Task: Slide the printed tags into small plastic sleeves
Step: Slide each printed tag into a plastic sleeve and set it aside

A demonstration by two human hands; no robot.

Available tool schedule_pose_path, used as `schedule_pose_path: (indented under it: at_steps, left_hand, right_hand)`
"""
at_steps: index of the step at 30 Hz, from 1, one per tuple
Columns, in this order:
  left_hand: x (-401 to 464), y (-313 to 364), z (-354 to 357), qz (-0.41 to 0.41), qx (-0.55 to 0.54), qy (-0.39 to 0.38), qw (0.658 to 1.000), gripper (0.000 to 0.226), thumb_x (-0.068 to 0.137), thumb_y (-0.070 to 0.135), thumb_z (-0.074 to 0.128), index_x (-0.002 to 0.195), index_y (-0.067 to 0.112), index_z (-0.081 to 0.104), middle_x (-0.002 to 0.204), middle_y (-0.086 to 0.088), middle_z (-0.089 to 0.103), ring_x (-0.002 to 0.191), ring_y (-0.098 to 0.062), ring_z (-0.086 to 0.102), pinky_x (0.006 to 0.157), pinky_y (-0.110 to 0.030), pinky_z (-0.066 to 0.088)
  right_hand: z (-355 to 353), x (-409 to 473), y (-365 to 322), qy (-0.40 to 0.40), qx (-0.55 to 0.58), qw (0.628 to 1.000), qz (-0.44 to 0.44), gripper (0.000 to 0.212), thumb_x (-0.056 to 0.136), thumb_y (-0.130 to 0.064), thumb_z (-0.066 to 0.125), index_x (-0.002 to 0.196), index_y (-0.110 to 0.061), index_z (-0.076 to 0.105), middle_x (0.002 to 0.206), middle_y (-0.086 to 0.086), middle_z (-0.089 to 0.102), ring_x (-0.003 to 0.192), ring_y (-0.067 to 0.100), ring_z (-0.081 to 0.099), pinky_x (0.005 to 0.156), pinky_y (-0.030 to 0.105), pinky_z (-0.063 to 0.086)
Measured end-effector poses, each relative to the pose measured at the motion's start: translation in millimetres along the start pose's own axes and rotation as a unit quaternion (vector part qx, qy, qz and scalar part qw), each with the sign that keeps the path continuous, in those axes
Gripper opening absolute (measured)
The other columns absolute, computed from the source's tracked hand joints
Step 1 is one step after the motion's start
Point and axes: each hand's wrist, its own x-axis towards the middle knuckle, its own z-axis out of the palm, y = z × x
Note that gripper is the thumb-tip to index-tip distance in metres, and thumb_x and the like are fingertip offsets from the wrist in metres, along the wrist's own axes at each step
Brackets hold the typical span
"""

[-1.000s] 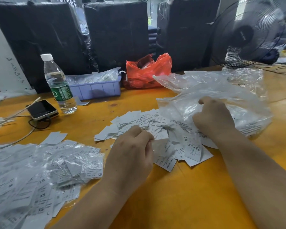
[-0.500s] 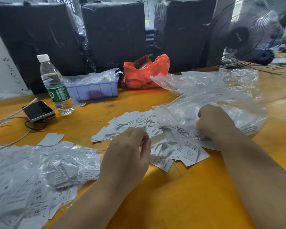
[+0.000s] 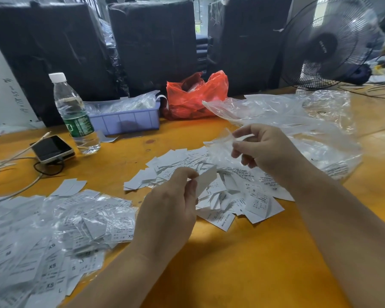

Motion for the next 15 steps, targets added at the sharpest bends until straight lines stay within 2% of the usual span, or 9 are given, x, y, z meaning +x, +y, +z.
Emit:
schedule_pose_path:
  at_steps: [3,7,9,11,13,15]
  left_hand:
    - [1.5,-1.5,-1.3,-0.019,-0.007,-0.001,1.000,0.017,0.098,0.023,0.050,0.109,0.022,0.063,0.072,0.005,0.068,0.064,-0.013,0.061,0.054,-0.038,0.049]
    - [5.7,-0.2,-9.6,-0.053,-0.056,0.012,0.997,0.011,0.097,0.018,0.054,0.092,0.024,0.062,0.065,0.008,0.062,0.061,-0.013,0.058,0.049,-0.034,0.043]
    - [11.3,0.8,-20.6,-0.098,-0.101,0.036,0.989,0.017,0.097,0.016,0.054,0.087,0.029,0.060,0.067,0.007,0.063,0.058,-0.013,0.060,0.042,-0.031,0.044]
    - [19.3,-0.4,-35.3,-0.155,-0.153,0.058,0.974,0.018,0.098,0.016,0.053,0.091,0.032,0.058,0.069,0.003,0.066,0.054,-0.009,0.061,0.038,-0.026,0.044]
    - [20.7,-3.9,-47.5,-0.203,-0.201,0.069,0.956,0.020,0.098,0.015,0.051,0.098,0.034,0.055,0.069,-0.002,0.069,0.051,-0.008,0.061,0.043,-0.035,0.047]
    - [11.2,-5.3,-53.4,-0.224,-0.209,0.071,0.949,0.023,0.097,0.014,0.050,0.096,0.036,0.057,0.069,-0.001,0.070,0.049,-0.009,0.061,0.043,-0.038,0.047]
  right_hand:
    - [5.0,-3.3,-5.4,-0.046,0.062,0.997,0.005,0.007,0.093,-0.007,0.060,0.099,-0.008,0.063,0.067,0.005,0.071,0.052,0.012,0.057,0.051,0.025,0.047]
    - [13.0,-9.1,-12.3,-0.114,0.120,0.986,0.016,0.011,0.096,-0.012,0.055,0.091,-0.007,0.064,0.069,0.009,0.070,0.057,0.019,0.059,0.053,0.027,0.049]
    - [18.7,-14.2,-17.5,-0.153,0.136,0.979,0.021,0.013,0.097,-0.013,0.053,0.091,-0.006,0.062,0.070,0.011,0.070,0.059,0.021,0.059,0.054,0.027,0.049]
    - [25.8,-20.5,-22.1,-0.184,0.146,0.972,0.025,0.013,0.098,-0.012,0.051,0.090,-0.007,0.059,0.068,0.011,0.069,0.058,0.021,0.059,0.053,0.027,0.048]
    - [36.3,-28.3,-25.8,-0.212,0.140,0.967,0.026,0.013,0.099,-0.009,0.049,0.088,-0.008,0.057,0.065,0.011,0.068,0.057,0.021,0.059,0.054,0.029,0.047]
    - [49.5,-38.1,-29.3,-0.235,0.133,0.962,0.025,0.015,0.098,-0.006,0.050,0.085,-0.009,0.056,0.063,0.011,0.067,0.058,0.023,0.058,0.055,0.032,0.045]
